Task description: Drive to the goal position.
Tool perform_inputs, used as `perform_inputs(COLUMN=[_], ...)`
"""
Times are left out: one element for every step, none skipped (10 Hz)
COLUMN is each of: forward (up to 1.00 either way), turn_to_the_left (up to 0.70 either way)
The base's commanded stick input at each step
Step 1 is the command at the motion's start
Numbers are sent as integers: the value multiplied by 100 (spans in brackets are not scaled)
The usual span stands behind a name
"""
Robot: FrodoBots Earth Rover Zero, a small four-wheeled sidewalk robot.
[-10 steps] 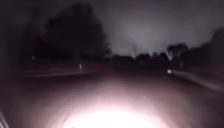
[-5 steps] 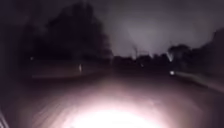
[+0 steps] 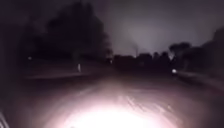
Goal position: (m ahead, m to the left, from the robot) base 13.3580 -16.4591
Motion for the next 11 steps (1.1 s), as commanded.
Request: perform_inputs(forward=[70,70,70,70,70,70,70,70,70,70,70], turn_to_the_left=[0,0,0,0,0,0,0,0,0,0,0])
